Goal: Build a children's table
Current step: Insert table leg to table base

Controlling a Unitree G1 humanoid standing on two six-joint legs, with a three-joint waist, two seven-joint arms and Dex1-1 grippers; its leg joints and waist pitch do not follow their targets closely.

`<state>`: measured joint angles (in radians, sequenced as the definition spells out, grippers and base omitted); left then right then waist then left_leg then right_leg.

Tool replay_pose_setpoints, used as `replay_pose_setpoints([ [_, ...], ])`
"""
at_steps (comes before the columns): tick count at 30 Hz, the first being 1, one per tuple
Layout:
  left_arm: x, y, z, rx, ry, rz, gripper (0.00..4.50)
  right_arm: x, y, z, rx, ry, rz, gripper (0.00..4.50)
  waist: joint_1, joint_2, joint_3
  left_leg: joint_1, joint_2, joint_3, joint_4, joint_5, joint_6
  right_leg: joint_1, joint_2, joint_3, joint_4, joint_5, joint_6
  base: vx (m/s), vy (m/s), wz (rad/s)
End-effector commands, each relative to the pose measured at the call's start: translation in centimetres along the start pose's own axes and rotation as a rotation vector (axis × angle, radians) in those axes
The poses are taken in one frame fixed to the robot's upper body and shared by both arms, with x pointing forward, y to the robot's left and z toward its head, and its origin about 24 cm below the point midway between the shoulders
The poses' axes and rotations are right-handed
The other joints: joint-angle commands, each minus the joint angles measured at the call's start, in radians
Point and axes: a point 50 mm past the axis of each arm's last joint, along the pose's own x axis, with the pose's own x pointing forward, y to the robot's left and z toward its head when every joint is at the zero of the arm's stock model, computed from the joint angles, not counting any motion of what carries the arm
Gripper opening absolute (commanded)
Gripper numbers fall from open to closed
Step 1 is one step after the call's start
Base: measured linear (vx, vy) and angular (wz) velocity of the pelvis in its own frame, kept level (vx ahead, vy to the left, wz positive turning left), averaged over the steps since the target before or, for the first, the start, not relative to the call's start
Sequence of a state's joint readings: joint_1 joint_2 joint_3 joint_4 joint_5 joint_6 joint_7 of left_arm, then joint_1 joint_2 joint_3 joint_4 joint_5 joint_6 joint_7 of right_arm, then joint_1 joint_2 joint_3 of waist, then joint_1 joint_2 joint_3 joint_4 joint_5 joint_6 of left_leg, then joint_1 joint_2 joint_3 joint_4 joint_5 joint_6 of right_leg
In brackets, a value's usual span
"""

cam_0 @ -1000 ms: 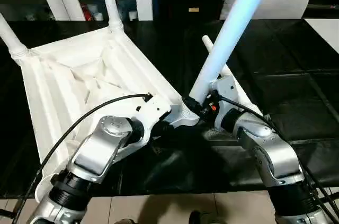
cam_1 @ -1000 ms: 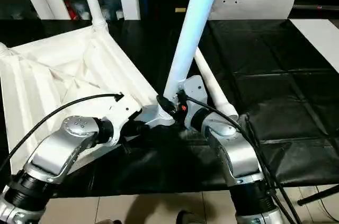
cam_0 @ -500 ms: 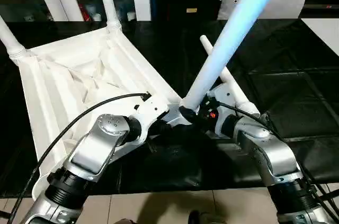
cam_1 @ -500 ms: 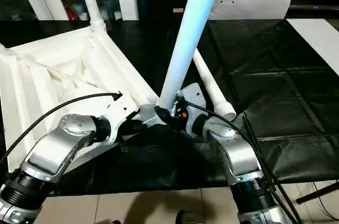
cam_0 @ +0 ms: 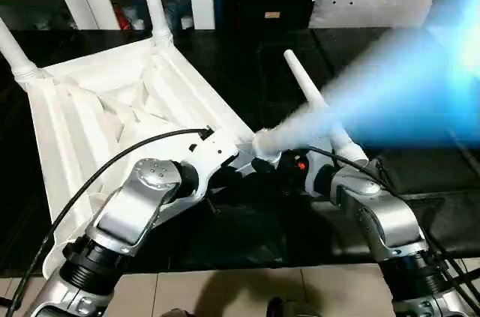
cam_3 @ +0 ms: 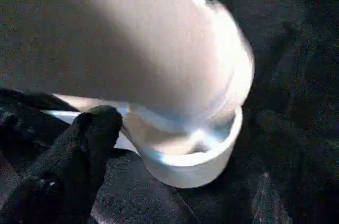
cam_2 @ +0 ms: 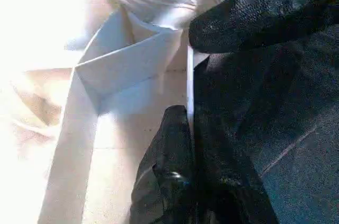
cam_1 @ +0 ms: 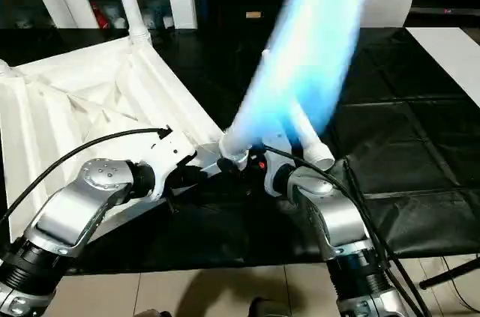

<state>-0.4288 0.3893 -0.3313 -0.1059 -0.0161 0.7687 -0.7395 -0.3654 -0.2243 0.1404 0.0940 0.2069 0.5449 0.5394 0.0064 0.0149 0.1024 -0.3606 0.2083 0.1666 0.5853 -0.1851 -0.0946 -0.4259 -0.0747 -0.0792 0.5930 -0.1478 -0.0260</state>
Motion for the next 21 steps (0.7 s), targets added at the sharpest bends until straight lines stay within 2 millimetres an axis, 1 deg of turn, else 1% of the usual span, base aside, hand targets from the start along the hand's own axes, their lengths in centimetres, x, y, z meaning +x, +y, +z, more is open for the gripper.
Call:
replay_pose_setpoints([
  [1, -0.9, -0.2, 2.1, 0.074, -0.078, 0.009, 0.00, -0.2, 0.1, 0.7, 0.019, -0.031, -0.008, 4.49, 0.010, -0.005, -0.093, -0.007, 0.004, 0.006, -0.050, -0.095, 0.062, 0.078, -0.045, 0.044, -0.059, -0.229, -0.194, 0.000, 0.000, 0.00],
  [3, -1.0, -0.4, 1.9, 0.064, -0.070, 0.003, 0.00, -0.2, 0.4, 0.7, 0.051, -0.037, -0.009, 4.49, 0.011, 0.000, -0.094, -0.007, 0.004, 0.006, -0.048, -0.093, 0.061, 0.075, -0.044, 0.046, -0.057, -0.216, -0.196, 0.000, 0.000, 0.00],
  [4, -1.0, -0.5, 1.9, 0.056, -0.065, -0.001, 0.00, -0.3, 0.7, 0.6, 0.074, -0.042, -0.009, 4.49, 0.012, 0.001, -0.095, -0.010, 0.003, 0.005, -0.047, -0.083, 0.061, 0.076, -0.043, 0.046, -0.053, -0.201, -0.198, 0.000, 0.000, 0.00],
  [5, -1.1, -0.7, 1.8, 0.047, -0.062, -0.006, 0.00, -0.3, 1.2, 0.6, 0.103, -0.048, -0.005, 4.49, 0.014, 0.002, -0.096, -0.010, 0.004, 0.005, -0.047, -0.071, 0.063, 0.074, -0.042, 0.046, -0.050, -0.176, -0.203, 0.000, 0.000, 0.00],
  [6, -1.0, -1.0, 1.8, 0.035, -0.061, -0.013, 0.00, -0.3, 1.7, 0.6, 0.126, -0.050, 0.001, 4.49, 0.014, 0.004, -0.094, -0.010, 0.003, 0.006, -0.048, -0.083, 0.062, 0.072, -0.040, 0.046, -0.052, -0.185, -0.205, 0.000, 0.000, 0.00],
  [7, -1.0, -1.1, 1.8, 0.033, -0.061, -0.015, 0.00, -0.3, 1.8, 0.6, 0.130, -0.049, 0.003, 4.49, 0.013, 0.004, -0.094, -0.008, 0.004, 0.006, -0.048, -0.086, 0.059, 0.071, -0.041, 0.047, -0.053, -0.188, -0.204, 0.000, 0.000, 0.00],
  [8, -0.9, -1.3, 1.8, 0.018, -0.063, -0.019, 0.00, -0.2, 2.1, 0.5, 0.148, -0.047, 0.008, 4.49, 0.013, 0.008, -0.093, -0.008, 0.003, 0.005, -0.048, -0.097, 0.054, 0.071, -0.039, 0.046, -0.054, -0.196, -0.204, 0.000, 0.000, 0.00],
  [10, -0.7, -1.5, 1.8, 0.005, -0.065, -0.021, 0.00, -0.1, 2.5, 0.3, 0.180, -0.035, 0.001, 4.49, 0.013, 0.006, -0.092, -0.010, 0.002, 0.006, -0.049, -0.111, 0.047, 0.071, -0.039, 0.046, -0.056, -0.218, -0.196, 0.000, 0.000, 0.00],
  [11, -0.6, -1.5, 1.8, 0.007, -0.062, -0.022, 0.00, -0.1, 2.6, 0.2, 0.182, -0.023, -0.004, 4.49, 0.014, 0.009, -0.092, -0.008, 0.001, 0.005, -0.049, -0.121, 0.040, 0.070, -0.039, 0.046, -0.058, -0.237, -0.189, 0.000, 0.000, 0.00],
  [12, -0.6, -1.5, 1.8, 0.008, -0.061, -0.023, 0.00, -0.1, 2.6, 0.2, 0.182, -0.019, -0.005, 4.49, 0.014, 0.007, -0.091, -0.008, 0.000, 0.005, -0.049, -0.128, 0.038, 0.069, -0.039, 0.045, -0.061, -0.250, -0.183, 0.000, 0.000, 0.00],
  [14, -0.6, -1.4, 1.8, 0.004, -0.055, -0.018, 0.00, -0.1, 2.6, 0.0, 0.196, -0.005, -0.022, 4.49, 0.015, 0.008, -0.092, -0.007, -0.001, 0.004, -0.049, -0.137, 0.029, 0.069, -0.039, 0.046, -0.063, -0.275, -0.167, 0.000, 0.000, 0.00],
  [16, -0.6, -1.3, 1.8, -0.001, -0.051, -0.013, 0.00, -0.1, 2.5, 0.0, 0.214, -0.005, -0.047, 4.49, 0.016, 0.007, -0.092, -0.009, -0.001, 0.004, -0.049, -0.133, 0.027, 0.069, -0.039, 0.047, -0.062, -0.270, -0.162, 0.000, 0.000, 0.00],
  [19, -0.8, -1.3, 1.7, -0.004, -0.046, -0.012, 0.00, -0.2, 2.4, 0.1, 0.222, -0.001, -0.060, 4.49, 0.017, 0.010, -0.092, -0.007, 0.000, 0.003, -0.049, -0.138, 0.021, 0.067, -0.039, 0.046, -0.062, -0.274, -0.159, 0.000, 0.000, 0.00],
  [21, -0.8, -1.3, 1.6, -0.007, -0.042, -0.011, 0.00, -0.3, 2.3, 0.2, 0.224, 0.005, -0.068, 4.49, 0.017, 0.010, -0.093, -0.007, -0.001, 0.004, -0.048, -0.133, 0.020, 0.068, -0.037, 0.047, -0.059, -0.250, -0.164, 0.000, 0.000, 0.00],
])
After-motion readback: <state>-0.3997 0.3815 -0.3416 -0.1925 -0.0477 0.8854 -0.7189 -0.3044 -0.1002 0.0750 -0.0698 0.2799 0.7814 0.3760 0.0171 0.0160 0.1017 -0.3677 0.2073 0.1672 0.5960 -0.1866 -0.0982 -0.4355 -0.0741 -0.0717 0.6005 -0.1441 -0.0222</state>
